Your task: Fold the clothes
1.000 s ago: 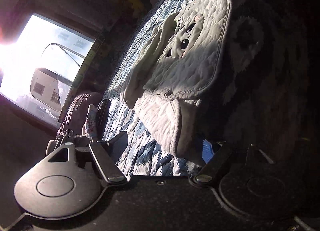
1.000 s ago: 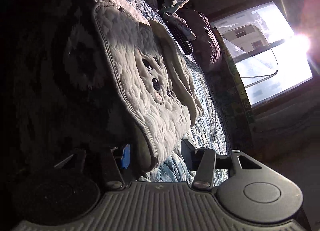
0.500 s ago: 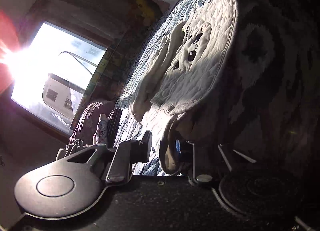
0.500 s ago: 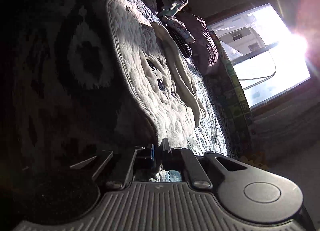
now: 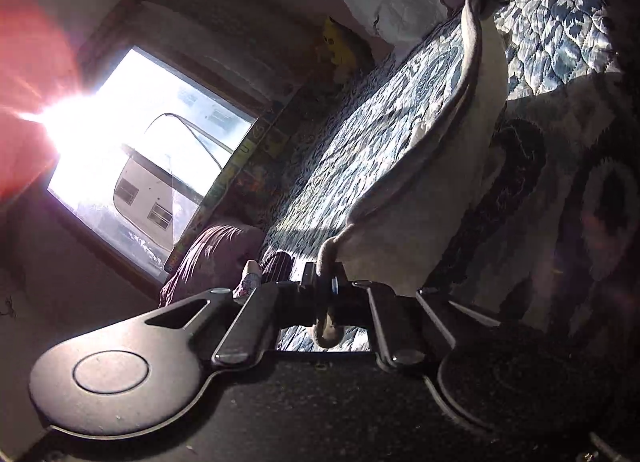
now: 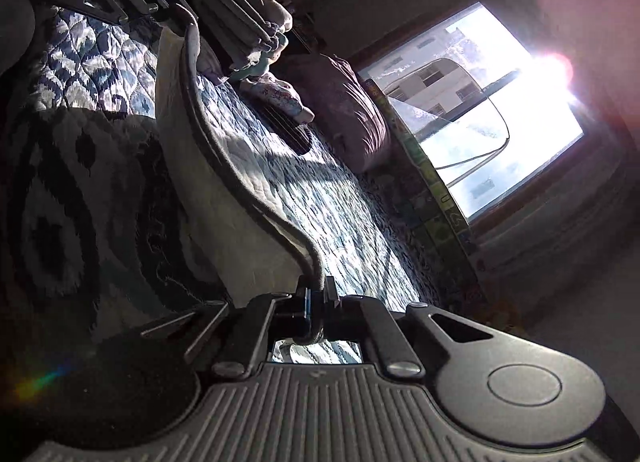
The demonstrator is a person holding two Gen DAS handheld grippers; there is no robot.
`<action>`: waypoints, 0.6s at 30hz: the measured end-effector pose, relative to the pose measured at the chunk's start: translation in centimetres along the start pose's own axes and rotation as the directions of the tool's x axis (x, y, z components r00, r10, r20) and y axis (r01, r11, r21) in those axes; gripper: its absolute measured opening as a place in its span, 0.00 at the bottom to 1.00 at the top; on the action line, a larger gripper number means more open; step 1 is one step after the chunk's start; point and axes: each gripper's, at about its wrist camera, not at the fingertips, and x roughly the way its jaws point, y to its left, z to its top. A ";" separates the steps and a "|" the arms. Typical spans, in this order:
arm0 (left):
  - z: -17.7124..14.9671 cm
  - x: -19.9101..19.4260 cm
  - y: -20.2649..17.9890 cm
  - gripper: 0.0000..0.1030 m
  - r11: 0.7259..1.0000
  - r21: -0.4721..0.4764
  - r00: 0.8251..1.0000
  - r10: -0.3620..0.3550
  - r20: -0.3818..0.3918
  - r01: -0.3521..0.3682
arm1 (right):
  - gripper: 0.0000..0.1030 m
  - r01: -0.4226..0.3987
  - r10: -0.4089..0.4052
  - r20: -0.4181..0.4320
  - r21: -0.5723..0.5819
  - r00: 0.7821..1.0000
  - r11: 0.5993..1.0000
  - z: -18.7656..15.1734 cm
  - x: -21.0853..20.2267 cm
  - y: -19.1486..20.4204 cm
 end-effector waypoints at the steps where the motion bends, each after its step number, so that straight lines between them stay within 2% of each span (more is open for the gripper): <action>1: 0.2 0.8 0.4 0.06 1.000 -0.015 1.000 0.003 0.000 -0.003 | 0.06 0.004 -0.004 -0.004 0.015 1.000 1.000 0.3 1.0 -0.8; 7: 1.3 7.7 2.8 0.06 0.997 -0.073 1.000 -0.007 -0.021 0.005 | 0.06 -0.010 0.015 -0.050 0.105 0.999 0.994 0.9 7.8 -5.0; 15: 0.2 15.7 3.8 0.06 0.993 -0.103 0.995 -0.066 -0.069 0.058 | 0.06 -0.064 0.082 -0.108 0.162 0.991 0.985 0.3 16.5 -7.0; 18: -0.7 18.0 3.4 0.06 0.989 -0.117 0.991 -0.097 -0.094 0.086 | 0.06 -0.087 0.109 -0.128 0.169 0.986 0.982 0.3 19.6 -6.5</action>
